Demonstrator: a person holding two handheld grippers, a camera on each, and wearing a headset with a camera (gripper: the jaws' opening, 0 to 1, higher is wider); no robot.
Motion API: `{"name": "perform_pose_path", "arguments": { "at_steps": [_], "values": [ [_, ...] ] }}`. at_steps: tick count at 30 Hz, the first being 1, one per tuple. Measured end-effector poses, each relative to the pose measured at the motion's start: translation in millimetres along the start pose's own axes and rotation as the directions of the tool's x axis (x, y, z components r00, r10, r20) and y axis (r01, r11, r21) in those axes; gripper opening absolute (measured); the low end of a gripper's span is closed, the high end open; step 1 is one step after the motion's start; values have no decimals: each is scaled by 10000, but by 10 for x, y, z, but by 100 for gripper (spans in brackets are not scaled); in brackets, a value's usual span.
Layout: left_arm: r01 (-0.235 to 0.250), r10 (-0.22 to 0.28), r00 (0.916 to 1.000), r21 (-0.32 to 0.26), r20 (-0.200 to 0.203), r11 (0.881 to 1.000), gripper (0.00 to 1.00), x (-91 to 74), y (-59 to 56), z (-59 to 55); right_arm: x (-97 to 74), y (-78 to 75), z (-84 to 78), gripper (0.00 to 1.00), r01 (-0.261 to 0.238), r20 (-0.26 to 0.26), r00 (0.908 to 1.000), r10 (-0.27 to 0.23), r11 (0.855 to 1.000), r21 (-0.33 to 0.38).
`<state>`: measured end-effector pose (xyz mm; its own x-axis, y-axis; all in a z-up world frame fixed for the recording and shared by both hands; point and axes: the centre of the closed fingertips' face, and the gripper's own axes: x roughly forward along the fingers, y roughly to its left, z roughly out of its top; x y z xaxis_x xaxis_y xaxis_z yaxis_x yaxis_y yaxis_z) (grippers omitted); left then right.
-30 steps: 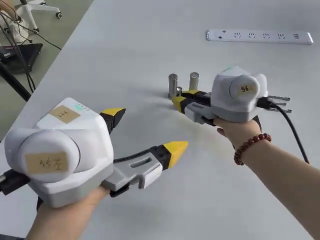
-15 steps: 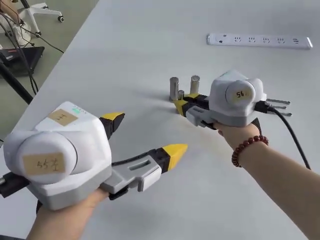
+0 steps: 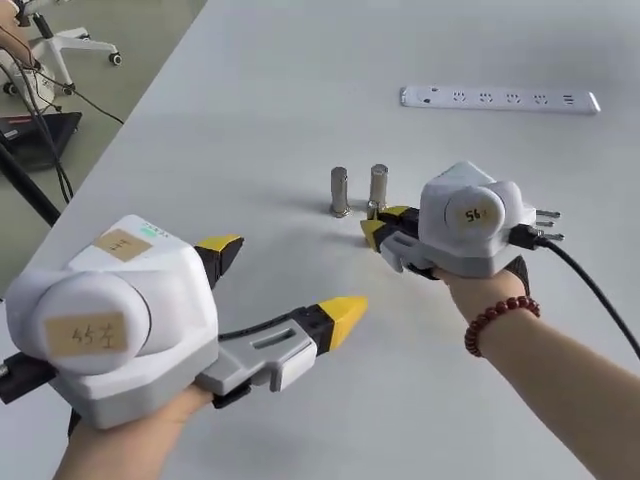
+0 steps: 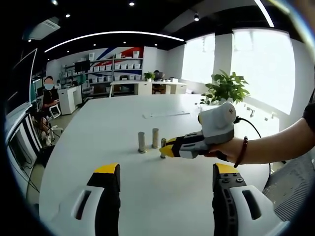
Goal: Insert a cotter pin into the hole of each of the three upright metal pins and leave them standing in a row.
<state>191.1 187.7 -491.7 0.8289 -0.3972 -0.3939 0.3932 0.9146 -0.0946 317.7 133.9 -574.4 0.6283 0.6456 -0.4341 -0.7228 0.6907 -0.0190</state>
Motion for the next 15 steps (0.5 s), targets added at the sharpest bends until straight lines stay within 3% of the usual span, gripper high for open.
{"name": "perform_pose_path", "arguments": {
  "at_steps": [6, 15],
  "values": [
    [55, -55, 9999, 27, 87, 10000, 76, -24, -46, 12, -139, -101, -88, 4, 692, -76, 9976, -691, 9974, 177],
    [188, -190, 9997, 163, 124, 9997, 76, -48, -121, 17, -370, -203, -187, 4, 1343, -116, 9909, -1338, 9889, 636]
  ]
}}
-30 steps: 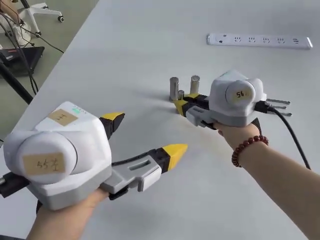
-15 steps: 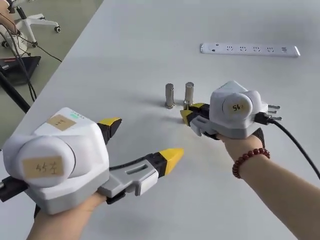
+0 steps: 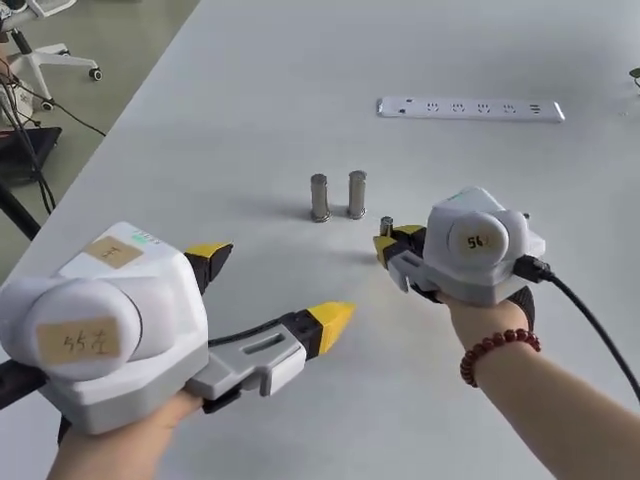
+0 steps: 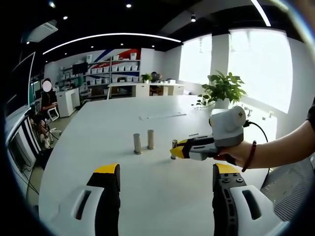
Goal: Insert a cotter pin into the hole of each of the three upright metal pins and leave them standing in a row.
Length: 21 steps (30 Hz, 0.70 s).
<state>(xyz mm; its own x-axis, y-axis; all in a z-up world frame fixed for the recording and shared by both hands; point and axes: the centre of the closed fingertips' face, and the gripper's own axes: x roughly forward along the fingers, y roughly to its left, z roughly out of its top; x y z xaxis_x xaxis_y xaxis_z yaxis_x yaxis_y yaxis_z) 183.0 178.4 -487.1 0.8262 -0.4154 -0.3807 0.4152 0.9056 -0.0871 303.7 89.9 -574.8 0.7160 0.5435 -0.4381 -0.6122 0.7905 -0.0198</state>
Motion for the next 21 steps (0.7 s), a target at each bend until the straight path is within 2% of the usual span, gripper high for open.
{"name": "perform_pose_path", "arguments": {
  "at_steps": [10, 14, 21],
  "values": [
    [132, -132, 9999, 109, 3, 9999, 76, 4, -69, 3, -158, -29, -94, 4, 229, -40, 9997, -229, 9997, 124],
    [166, -167, 9999, 99, 24, 9998, 76, 3, -83, 9, -178, -56, -107, 4, 395, -10, 9992, -395, 9987, 318],
    [171, -171, 9999, 138, 9, 9998, 76, 1, -80, 17, -206, -59, -166, 4, 444, -103, 9990, -443, 9990, 113]
  ]
}}
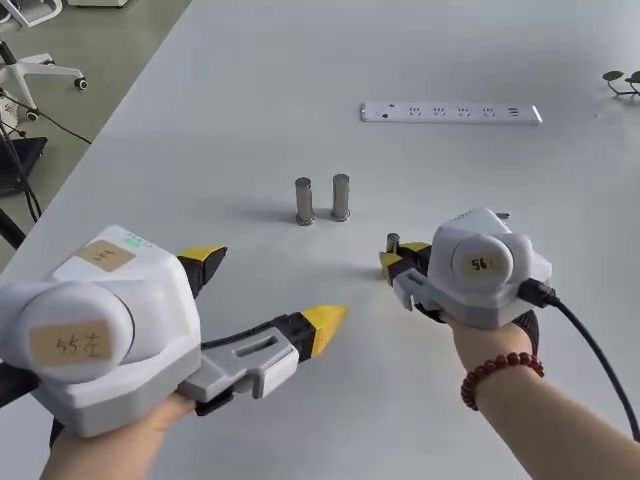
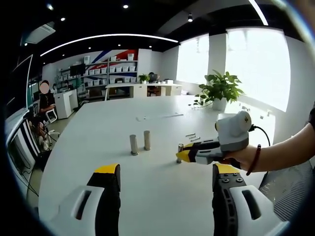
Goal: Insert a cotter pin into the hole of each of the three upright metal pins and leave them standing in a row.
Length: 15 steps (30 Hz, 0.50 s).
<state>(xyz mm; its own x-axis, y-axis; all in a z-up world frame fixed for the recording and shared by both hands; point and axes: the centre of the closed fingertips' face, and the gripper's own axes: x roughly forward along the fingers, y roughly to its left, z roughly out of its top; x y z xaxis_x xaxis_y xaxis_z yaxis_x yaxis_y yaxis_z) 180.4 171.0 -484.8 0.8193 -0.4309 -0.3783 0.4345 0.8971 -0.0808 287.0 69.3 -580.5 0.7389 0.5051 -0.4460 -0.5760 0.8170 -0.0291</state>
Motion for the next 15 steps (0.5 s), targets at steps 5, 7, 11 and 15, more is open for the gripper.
{"name": "perform_pose_path", "arguments": {
  "at_steps": [5, 7, 11, 15],
  "values": [
    [-10, 10, 10000, 18, -4, 10000, 76, 4, 8, 9, -23, 4, -7, 4, -31, 57, 10000, 30, 9999, 127],
    [-14, 14, 10000, 18, -5, 10000, 76, 7, 9, 13, -27, 8, -8, 4, -65, 52, 10000, 65, 10000, 74],
    [34, -34, 10000, -3, 34, 10000, 76, 7, -6, 27, -29, 4, -11, 4, -41, 40, 10000, 41, 9999, 130],
    [20, -20, 10000, 43, -1, 10000, 76, -1, -7, 24, -29, 6, -37, 5, -9, -60, 10000, 11, 9998, 203]
  ]
}}
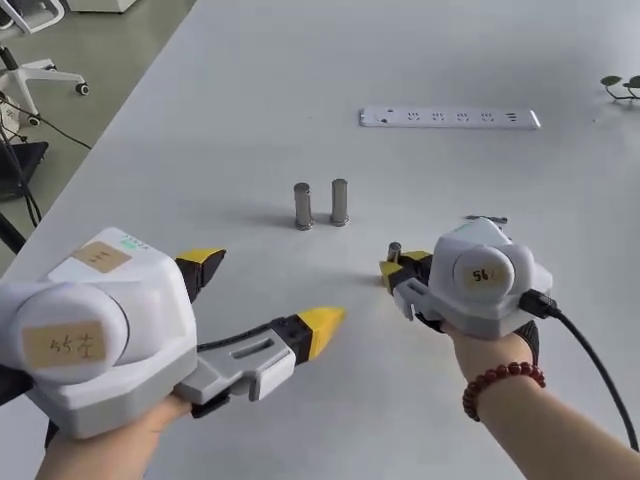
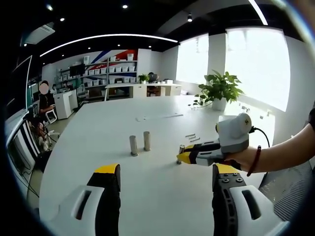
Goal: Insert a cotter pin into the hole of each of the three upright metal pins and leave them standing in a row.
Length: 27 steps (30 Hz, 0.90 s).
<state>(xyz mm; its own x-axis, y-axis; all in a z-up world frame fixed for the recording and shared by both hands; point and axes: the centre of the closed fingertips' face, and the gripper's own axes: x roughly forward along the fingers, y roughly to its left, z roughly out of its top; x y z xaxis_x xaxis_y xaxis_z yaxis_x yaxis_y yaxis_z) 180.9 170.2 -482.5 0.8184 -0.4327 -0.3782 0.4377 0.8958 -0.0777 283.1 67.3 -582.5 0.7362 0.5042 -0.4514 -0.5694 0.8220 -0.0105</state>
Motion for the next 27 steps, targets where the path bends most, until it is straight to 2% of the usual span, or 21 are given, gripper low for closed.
{"name": "perform_pose_path", "arguments": {
  "at_steps": [4, 13, 19, 27],
  "values": [
    [-44, 44, 10000, 75, -67, 10000, 75, -13, 11, -12, -10, 0, -14, 12, 56, -4, 10000, -56, 9999, 126],
    [-75, 76, 9999, 131, -82, 9999, 76, -20, 15, -6, -106, 12, 8, 18, -143, 126, 9998, 139, 9993, 350],
    [-41, 43, 9999, 206, -97, 9998, 76, -22, -2, 4, -228, 3, 41, 20, -584, 154, 9982, 583, 9982, 97],
    [-46, 46, 10000, 242, -14, 9997, 77, -32, -27, 28, -424, -123, 85, 24, -956, 70, 9954, 959, 9948, -349]
  ]
}}
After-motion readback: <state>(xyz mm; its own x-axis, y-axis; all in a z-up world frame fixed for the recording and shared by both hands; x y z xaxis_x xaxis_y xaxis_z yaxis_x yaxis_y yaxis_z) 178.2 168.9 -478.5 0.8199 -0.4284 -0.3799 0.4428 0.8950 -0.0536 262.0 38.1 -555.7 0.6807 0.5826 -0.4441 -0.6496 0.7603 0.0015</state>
